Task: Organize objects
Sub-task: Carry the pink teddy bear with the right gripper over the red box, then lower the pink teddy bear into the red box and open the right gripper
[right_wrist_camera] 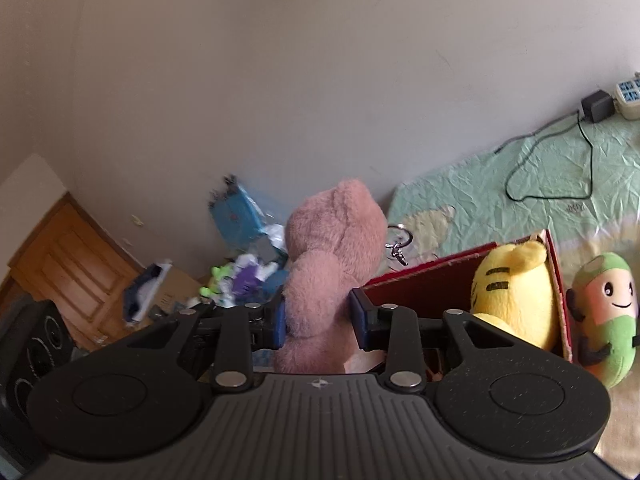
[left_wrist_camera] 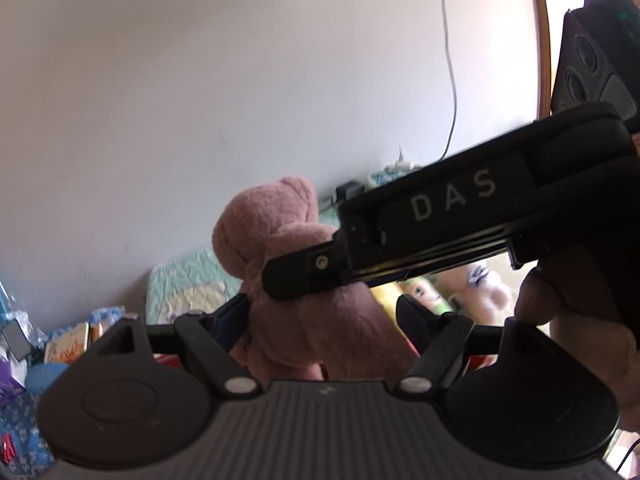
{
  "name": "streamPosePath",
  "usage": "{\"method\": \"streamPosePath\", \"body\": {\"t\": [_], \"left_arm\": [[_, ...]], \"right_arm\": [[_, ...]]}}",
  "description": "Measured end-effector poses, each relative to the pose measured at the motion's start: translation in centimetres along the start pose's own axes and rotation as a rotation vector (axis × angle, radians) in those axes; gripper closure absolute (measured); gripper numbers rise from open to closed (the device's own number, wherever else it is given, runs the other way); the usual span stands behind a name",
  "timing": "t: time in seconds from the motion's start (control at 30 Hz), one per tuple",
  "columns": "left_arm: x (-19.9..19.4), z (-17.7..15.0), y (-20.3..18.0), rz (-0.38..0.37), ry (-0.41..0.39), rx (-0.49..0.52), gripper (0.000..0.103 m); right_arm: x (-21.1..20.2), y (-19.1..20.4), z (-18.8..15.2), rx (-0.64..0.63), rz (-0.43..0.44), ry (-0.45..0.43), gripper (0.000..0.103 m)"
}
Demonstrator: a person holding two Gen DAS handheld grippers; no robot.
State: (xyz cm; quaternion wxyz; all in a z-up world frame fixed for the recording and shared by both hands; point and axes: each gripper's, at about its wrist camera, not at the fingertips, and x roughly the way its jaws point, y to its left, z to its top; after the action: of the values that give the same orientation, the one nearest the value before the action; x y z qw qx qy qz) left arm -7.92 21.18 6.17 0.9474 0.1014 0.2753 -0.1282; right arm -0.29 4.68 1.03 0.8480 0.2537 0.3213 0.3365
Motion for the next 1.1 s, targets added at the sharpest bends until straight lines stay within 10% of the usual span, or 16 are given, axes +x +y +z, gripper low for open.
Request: {"method": "streamPosePath", "body": {"t": [0.67, 1.1], "left_arm": [[8.2, -7.2, 4.1, -0.036, 0.275, -0.082, 0.023], [7.7, -8.2, 6.3, -0.022, 0.298, -0.160, 0.018]], "right_arm": [[9.6, -2.7, -4.2, -0.034, -0.280, 0.266, 0.074], [9.3, -3.3, -4.1, 0.007, -0.187, 0.283, 0.070]]}}
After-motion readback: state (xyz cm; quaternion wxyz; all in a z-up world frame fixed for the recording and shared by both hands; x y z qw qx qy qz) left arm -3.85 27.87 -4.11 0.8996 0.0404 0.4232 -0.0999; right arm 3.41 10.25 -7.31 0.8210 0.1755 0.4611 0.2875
